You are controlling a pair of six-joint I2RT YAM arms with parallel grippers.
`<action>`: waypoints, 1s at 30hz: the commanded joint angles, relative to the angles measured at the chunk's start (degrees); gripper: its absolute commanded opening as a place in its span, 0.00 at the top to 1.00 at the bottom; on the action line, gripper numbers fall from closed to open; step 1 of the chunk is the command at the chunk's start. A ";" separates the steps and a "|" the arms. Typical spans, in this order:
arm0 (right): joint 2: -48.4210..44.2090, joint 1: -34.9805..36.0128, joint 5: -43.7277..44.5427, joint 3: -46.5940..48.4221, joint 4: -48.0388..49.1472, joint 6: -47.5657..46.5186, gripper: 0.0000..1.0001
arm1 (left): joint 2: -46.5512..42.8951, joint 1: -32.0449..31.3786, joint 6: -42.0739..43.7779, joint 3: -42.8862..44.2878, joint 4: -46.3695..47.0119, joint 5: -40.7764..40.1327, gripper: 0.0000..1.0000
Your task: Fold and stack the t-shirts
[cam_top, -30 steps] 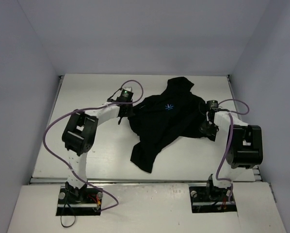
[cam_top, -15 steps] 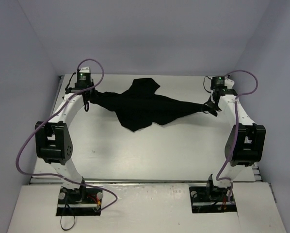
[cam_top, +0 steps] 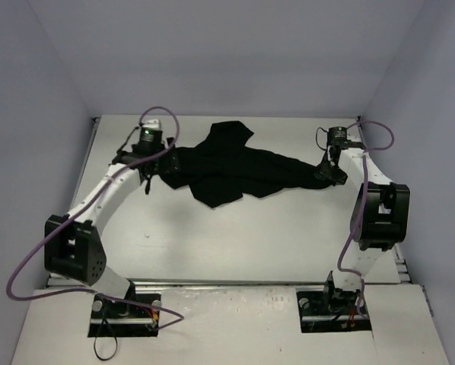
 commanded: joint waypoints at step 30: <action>-21.44 5.39 -2.88 -12.09 -0.45 0.39 0.54 | 14.63 -16.93 -11.36 5.08 -1.24 -9.70 1.00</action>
